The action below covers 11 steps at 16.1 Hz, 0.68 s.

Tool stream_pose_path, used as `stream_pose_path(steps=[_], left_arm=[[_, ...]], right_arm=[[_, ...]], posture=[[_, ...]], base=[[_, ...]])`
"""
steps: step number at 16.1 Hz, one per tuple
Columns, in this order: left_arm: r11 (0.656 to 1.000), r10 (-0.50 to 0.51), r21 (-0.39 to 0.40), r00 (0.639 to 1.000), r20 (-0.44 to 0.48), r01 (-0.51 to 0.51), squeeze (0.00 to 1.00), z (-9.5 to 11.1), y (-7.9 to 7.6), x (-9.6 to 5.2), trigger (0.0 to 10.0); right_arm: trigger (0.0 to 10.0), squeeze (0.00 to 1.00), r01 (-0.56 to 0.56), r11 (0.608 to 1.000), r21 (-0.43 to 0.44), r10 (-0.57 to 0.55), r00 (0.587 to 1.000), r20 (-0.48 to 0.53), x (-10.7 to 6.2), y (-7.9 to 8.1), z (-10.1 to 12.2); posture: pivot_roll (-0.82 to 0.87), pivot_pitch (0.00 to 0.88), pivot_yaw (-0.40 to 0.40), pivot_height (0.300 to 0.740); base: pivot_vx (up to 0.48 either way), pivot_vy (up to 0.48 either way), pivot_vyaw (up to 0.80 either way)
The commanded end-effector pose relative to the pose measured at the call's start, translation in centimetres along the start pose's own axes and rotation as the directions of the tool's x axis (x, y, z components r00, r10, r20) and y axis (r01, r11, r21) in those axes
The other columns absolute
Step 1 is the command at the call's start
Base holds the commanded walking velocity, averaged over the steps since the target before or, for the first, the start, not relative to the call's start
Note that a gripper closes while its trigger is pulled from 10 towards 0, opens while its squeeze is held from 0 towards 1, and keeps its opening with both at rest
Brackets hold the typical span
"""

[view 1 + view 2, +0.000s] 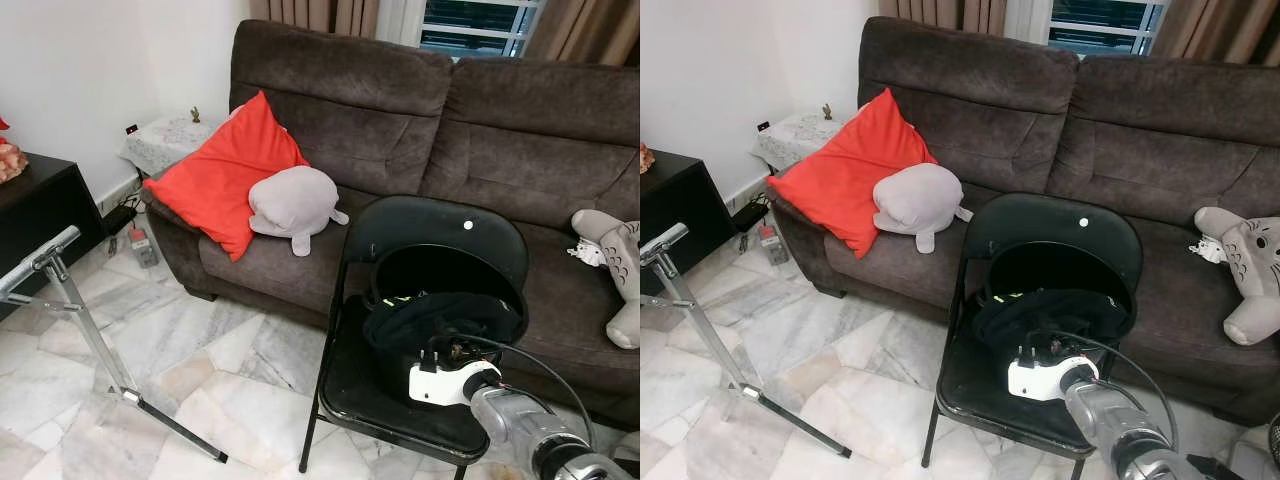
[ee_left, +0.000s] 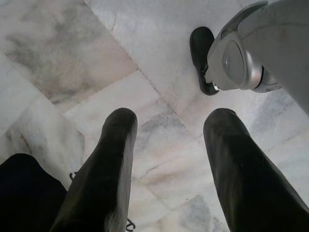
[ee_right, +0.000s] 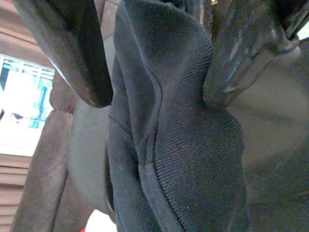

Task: Hang hanger

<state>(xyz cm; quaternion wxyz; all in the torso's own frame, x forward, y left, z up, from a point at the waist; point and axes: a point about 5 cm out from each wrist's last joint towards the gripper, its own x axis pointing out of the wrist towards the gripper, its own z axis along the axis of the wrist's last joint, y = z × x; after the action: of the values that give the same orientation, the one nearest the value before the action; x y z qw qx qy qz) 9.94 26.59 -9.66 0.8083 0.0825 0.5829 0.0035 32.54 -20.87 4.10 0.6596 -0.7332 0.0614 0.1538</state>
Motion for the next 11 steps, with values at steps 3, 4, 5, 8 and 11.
stream_pose_path(steps=[3,4,5,8,11], left_arm=[[1.0,0.014,0.024,1.0,-0.015,-0.014,0.0,-0.7,0.6,-0.2,10.0],[0.999,0.015,0.03,1.0,-0.015,-0.015,0.0,-0.7,0.7,-0.2,10.0],[0.999,0.015,0.032,1.0,-0.015,-0.015,0.0,-0.8,0.7,-0.2,10.0],[0.999,0.015,0.041,1.0,-0.011,-0.014,0.0,-0.9,0.8,-0.3,10.0],[0.999,0.017,0.047,1.0,-0.013,-0.017,0.0,-1.1,1.0,-0.4,10.0]], right_arm=[[10.0,0.0,-0.025,1.0,0.004,0.025,1.0,-0.012,0.1,0.1,0.2],[10.0,0.0,-0.048,0.999,0.006,0.048,0.999,-0.015,0.0,0.6,0.3],[10.0,0.0,-0.064,0.998,0.005,0.064,0.998,-0.019,-0.1,0.9,0.3],[10.0,0.0,-0.063,0.998,-0.023,0.062,0.997,-0.038,-0.2,1.1,0.0],[10.0,0.0,0.04,0.997,-0.067,-0.043,0.998,-0.046,0.1,-0.3,-0.3]], posture=[[0.16,0.028,0.005,0.74],[0.16,0.03,0.007,0.74],[0.16,0.034,0.009,0.74],[0.17,0.041,0.011,0.74],[0.17,0.056,0.016,0.74]], base=[[0.0,0.0,0.0],[0.0,0.0,0.0],[0.0,0.0,0.0],[0.0,0.0,0.0],[0.0,0.0,0.0]])
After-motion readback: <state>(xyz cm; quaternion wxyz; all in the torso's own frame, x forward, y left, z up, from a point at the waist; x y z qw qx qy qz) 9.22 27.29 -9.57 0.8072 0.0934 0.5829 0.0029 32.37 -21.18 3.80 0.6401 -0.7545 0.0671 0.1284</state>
